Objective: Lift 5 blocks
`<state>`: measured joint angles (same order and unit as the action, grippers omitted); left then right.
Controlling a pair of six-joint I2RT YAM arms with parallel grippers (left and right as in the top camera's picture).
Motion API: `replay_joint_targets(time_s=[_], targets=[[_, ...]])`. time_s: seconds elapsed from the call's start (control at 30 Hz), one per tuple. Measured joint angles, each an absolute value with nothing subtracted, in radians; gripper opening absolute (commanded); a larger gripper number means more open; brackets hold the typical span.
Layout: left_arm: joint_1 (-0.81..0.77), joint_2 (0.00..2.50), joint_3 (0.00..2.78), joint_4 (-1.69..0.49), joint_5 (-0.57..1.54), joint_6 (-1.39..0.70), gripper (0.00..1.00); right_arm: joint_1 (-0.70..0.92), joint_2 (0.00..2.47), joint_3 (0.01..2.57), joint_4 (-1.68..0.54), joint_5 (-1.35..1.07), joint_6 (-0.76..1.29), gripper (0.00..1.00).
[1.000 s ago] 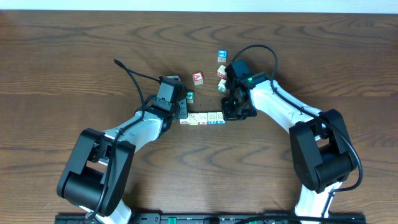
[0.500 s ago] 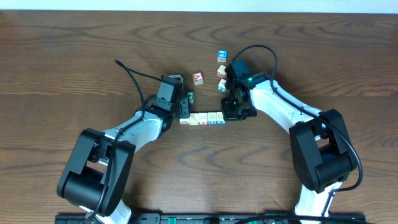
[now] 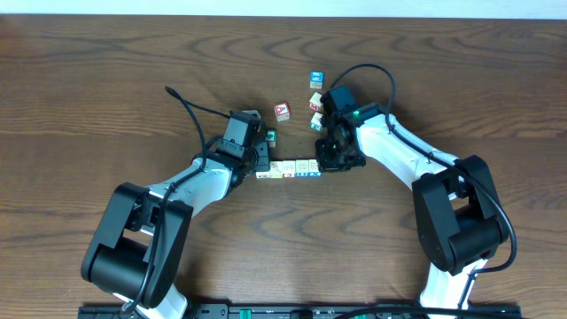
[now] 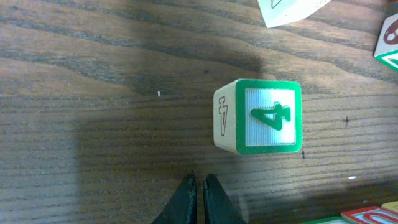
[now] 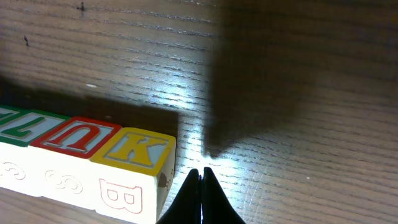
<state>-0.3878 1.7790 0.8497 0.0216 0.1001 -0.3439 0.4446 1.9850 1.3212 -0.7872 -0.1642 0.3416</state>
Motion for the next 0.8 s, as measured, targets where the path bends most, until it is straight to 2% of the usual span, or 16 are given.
replay_joint_targets(time_s=[0.33, 0.53, 0.8], targets=[[-0.388, 1.779, 0.850, 0.018, 0.099, -0.344, 0.07, 0.445, 1.985, 1.321, -0.787, -0.164, 0.342, 0.01], [-0.384, 1.779, 0.850, 0.030, 0.022, -0.344, 0.07, 0.445, 1.985, 1.321, -0.787, -0.164, 0.342, 0.01], [-0.307, 1.777, 0.857, -0.057, -0.023, -0.370, 0.07, 0.445, 1.985, 1.321, -0.791, -0.162, 0.342, 0.01]])
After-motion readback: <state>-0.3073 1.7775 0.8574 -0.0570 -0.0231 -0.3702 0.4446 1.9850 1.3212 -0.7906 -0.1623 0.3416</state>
